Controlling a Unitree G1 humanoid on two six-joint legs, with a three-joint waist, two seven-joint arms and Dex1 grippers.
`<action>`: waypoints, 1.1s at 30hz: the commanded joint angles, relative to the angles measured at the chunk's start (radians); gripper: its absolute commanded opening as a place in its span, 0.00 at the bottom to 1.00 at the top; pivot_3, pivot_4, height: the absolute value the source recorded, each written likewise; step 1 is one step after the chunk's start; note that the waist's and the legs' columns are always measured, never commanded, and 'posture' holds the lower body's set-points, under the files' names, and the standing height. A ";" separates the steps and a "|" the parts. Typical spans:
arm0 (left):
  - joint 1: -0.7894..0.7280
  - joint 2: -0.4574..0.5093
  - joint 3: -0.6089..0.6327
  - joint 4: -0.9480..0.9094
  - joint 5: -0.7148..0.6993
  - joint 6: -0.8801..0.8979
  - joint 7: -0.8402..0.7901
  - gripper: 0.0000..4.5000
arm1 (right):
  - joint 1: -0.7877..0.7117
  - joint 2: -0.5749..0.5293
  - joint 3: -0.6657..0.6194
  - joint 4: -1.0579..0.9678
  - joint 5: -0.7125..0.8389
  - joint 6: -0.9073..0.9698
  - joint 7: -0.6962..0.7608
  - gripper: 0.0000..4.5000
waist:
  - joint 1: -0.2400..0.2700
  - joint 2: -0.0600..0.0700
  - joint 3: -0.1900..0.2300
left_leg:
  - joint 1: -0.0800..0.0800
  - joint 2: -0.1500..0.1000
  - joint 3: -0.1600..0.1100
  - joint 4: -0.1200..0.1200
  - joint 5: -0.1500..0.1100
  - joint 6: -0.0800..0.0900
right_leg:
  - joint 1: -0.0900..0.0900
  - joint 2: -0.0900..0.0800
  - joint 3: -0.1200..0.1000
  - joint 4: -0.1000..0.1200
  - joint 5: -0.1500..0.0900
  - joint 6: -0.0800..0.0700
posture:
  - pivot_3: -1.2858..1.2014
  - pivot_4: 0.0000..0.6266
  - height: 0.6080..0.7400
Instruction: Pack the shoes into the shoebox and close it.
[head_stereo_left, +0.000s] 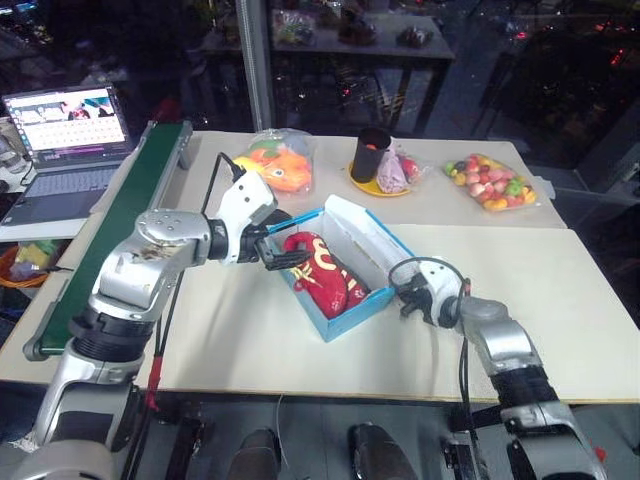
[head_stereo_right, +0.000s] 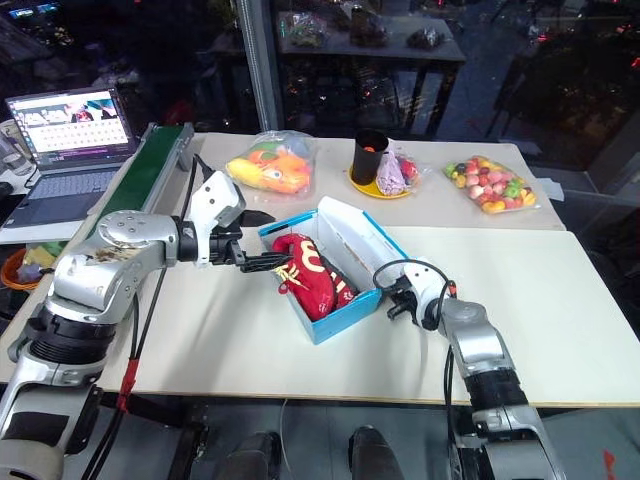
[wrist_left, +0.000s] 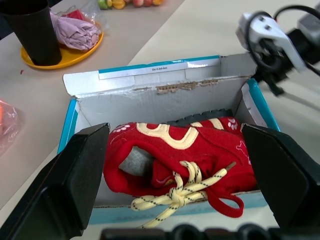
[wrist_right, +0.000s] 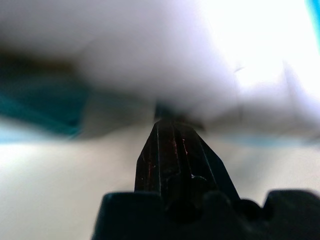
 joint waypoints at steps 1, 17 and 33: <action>-0.010 0.032 0.028 -0.034 -0.006 -0.001 -0.011 1.00 | -0.063 0.003 -0.047 0.091 0.001 -0.131 -0.044 0.01 | 0.000 0.000 0.000 | 0.000 0.000 0.000 0.000 0.000 0.000 | 0.000 0.000 0.000 0.000 0.000 0.000 | 0.52 0.24 0.95; 0.089 0.162 0.090 -0.133 -0.065 0.079 -0.032 1.00 | -0.228 -0.111 -0.170 -0.244 0.163 -0.101 0.045 0.01 | -0.014 0.002 0.002 | -0.004 0.000 0.000 -0.002 0.000 0.000 | -0.003 0.000 0.000 -0.001 0.001 -0.002 | 0.52 0.24 0.95; 0.139 0.246 0.145 -0.184 -0.094 0.118 -0.034 1.00 | -0.251 -0.105 0.111 -0.456 0.305 0.264 0.260 0.01 | -0.014 0.002 0.002 | -0.004 0.001 0.000 -0.001 0.000 0.000 | -0.003 0.000 0.000 -0.001 0.000 -0.002 | 0.52 0.24 0.95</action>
